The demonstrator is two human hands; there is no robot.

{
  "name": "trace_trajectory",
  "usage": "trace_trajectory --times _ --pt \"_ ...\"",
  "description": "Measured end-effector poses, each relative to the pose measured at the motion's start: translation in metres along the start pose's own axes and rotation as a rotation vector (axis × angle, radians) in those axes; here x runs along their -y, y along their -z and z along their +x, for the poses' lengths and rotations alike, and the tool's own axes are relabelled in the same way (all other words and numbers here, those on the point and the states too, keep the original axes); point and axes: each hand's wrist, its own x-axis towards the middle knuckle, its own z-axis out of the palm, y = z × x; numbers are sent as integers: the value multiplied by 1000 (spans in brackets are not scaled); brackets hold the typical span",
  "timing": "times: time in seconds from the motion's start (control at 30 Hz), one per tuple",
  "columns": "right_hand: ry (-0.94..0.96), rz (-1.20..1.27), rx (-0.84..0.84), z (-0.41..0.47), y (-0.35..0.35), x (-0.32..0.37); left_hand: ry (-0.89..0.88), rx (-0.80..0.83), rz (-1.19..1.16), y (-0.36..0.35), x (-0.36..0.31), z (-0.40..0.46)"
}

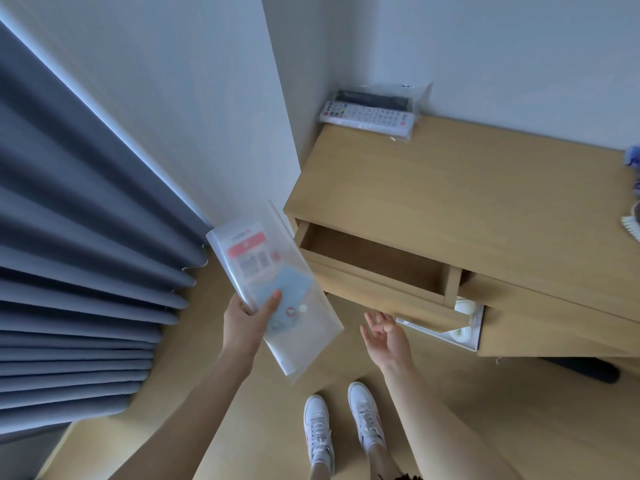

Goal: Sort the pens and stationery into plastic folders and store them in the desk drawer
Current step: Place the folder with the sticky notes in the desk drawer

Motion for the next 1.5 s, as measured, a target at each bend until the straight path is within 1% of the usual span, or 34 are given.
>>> trace_trajectory --times 0.33,0.47,0.73,0.87,1.03,1.13,1.27,1.5 --pt "-26 -63 30 -16 9 -7 -52 3 -47 12 -1 -25" --pt "-3 -39 27 -24 18 -21 -75 46 -33 24 8 -33" --pt "59 -2 0 -38 33 -49 -123 206 -11 73 22 -47" --pt "72 25 -38 -45 39 -64 -147 212 14 96 24 -49" --pt "69 29 -63 -54 48 -80 -170 209 19 103 28 -48" --pt "69 31 -44 -63 59 -81 -167 240 15 99 33 -55" --pt "96 -30 4 -78 67 -81 -148 277 11 93 39 -63" --pt "94 -58 91 -108 65 -74 -138 262 -50 78 28 -73"
